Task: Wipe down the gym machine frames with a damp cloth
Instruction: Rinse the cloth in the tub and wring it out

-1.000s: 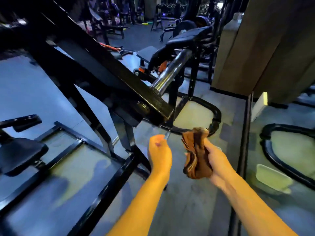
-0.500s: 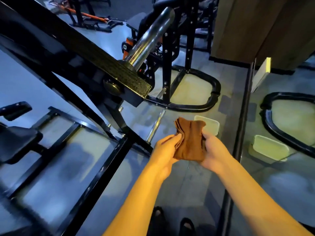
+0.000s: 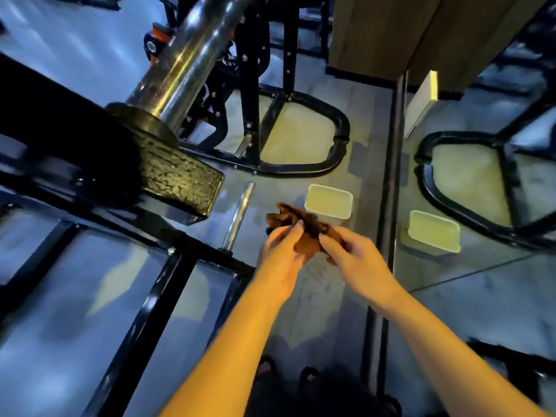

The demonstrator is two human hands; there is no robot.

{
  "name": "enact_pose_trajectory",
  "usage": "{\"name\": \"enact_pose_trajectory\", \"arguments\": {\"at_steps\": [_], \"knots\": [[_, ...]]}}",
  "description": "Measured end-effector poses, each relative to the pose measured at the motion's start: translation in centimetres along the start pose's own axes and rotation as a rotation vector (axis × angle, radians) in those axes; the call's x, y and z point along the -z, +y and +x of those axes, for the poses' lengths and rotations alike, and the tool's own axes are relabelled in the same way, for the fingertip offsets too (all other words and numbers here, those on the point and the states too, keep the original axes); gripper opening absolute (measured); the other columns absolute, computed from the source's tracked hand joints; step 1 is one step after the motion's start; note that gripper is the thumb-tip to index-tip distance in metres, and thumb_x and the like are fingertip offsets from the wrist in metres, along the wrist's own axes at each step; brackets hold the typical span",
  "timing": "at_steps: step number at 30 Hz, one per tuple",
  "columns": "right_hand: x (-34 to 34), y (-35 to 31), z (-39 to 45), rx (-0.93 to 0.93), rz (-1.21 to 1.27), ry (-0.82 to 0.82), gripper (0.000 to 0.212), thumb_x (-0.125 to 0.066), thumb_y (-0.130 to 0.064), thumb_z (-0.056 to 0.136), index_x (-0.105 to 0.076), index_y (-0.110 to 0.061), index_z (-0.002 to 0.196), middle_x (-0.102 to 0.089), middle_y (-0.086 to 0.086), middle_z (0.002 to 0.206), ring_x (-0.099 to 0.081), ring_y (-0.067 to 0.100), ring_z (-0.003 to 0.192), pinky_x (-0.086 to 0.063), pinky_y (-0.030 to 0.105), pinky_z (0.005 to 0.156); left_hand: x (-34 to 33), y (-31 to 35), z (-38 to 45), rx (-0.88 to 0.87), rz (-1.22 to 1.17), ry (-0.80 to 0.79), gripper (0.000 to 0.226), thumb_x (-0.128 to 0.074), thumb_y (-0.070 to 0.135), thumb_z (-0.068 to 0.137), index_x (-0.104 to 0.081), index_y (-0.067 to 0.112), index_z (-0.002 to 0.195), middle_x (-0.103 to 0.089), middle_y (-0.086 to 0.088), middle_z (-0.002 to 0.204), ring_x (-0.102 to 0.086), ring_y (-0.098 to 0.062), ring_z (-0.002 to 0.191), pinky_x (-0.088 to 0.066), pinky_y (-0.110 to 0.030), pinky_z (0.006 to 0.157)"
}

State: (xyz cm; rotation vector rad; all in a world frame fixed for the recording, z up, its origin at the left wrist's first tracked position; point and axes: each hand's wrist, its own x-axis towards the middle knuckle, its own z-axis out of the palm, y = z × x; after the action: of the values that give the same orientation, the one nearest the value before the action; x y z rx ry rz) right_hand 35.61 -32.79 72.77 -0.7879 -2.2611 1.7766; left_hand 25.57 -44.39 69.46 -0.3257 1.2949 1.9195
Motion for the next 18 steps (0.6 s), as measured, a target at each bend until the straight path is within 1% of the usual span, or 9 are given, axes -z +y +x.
{"name": "enact_pose_trajectory", "arguments": {"at_steps": [2,4,7,8,10,12,14,16,18], "knots": [[0.4,0.4,1.9,-0.244,0.287,0.179,0.023,-0.055,-0.024,0.108,-0.072,-0.014,0.119,-0.078,0.009,0.106,-0.072,0.018,0.098,-0.059,0.035,0.082,-0.9,-0.1,1.8,-0.006,0.040,-0.017,0.031,-0.064,0.015,0.101,-0.061,0.003,0.129,-0.073,-0.018,0.120,-0.073,-0.024,0.107,-0.061,-0.036,0.084],[1.6,0.7,4.2,-0.390,0.519,0.333,0.027,-0.051,-0.021,0.110,-0.062,-0.013,0.133,-0.075,0.009,0.117,-0.075,0.019,0.095,-0.062,0.035,0.072,-2.4,0.0,3.7,0.001,0.129,0.036,0.022,-0.066,0.015,0.100,-0.063,0.017,0.122,-0.072,-0.015,0.119,-0.073,-0.024,0.106,-0.061,-0.039,0.089],[4.5,2.0,8.7,-0.461,0.588,0.466,0.061,-0.052,-0.009,0.108,-0.026,-0.029,0.159,-0.060,-0.004,0.118,-0.067,0.015,0.089,-0.061,0.038,0.064,-4.2,-0.4,7.4,-0.040,0.329,0.124,0.028,-0.067,0.018,0.100,-0.059,0.040,0.115,-0.071,-0.012,0.110,-0.071,-0.024,0.102,-0.061,-0.036,0.087],[5.3,2.5,10.1,-0.472,0.548,0.469,0.065,-0.052,-0.006,0.107,-0.024,-0.034,0.159,-0.058,-0.006,0.112,-0.065,0.014,0.089,-0.062,0.039,0.065,-4.9,-0.4,8.5,-0.071,0.414,0.122,0.025,-0.062,0.017,0.102,-0.060,0.039,0.112,-0.069,-0.011,0.105,-0.070,-0.023,0.099,-0.060,-0.031,0.079],[6.4,3.3,13.2,-0.506,0.445,0.425,0.046,-0.049,-0.005,0.108,-0.044,-0.031,0.146,-0.061,0.000,0.110,-0.064,0.015,0.088,-0.061,0.036,0.061,-6.4,-0.5,11.0,-0.111,0.544,0.104,0.023,-0.052,0.012,0.104,-0.064,0.031,0.101,-0.065,-0.003,0.096,-0.064,-0.021,0.093,-0.054,-0.023,0.067],[7.6,4.5,16.5,-0.576,0.421,0.394,0.032,-0.045,-0.007,0.108,-0.061,-0.021,0.132,-0.064,0.009,0.119,-0.066,0.018,0.092,-0.060,0.032,0.058,-8.3,-0.8,13.8,-0.070,0.593,0.140,0.033,-0.046,0.007,0.103,-0.066,0.028,0.089,-0.063,0.004,0.092,-0.063,-0.018,0.092,-0.051,-0.021,0.064],[9.1,6.2,20.2,-0.621,0.484,0.308,0.035,-0.041,-0.003,0.104,-0.065,-0.017,0.125,-0.066,0.014,0.121,-0.067,0.024,0.100,-0.060,0.033,0.062,-10.0,-0.8,17.1,0.034,0.574,0.218,0.035,-0.045,0.003,0.100,-0.066,0.028,0.087,-0.066,0.004,0.092,-0.065,-0.018,0.090,-0.050,-0.018,0.061],[10.6,7.9,23.5,-0.660,0.469,0.199,0.039,-0.041,0.003,0.100,-0.062,-0.013,0.129,-0.065,0.019,0.123,-0.068,0.029,0.107,-0.062,0.036,0.069,-11.0,-0.9,20.3,0.122,0.579,0.219,0.029,-0.051,-0.003,0.094,-0.068,0.020,0.101,-0.069,-0.004,0.100,-0.066,-0.021,0.093,-0.050,-0.018,0.062],[12.2,9.9,26.5,-0.643,0.339,0.078,0.048,-0.049,0.010,0.096,-0.056,-0.012,0.139,-0.064,0.021,0.126,-0.069,0.028,0.106,-0.065,0.035,0.076,-12.3,-0.7,23.0,0.176,0.733,0.106,0.042,-0.058,-0.007,0.087,-0.059,0.011,0.124,-0.061,-0.005,0.099,-0.060,-0.016,0.087,-0.047,-0.016,0.058]]}}
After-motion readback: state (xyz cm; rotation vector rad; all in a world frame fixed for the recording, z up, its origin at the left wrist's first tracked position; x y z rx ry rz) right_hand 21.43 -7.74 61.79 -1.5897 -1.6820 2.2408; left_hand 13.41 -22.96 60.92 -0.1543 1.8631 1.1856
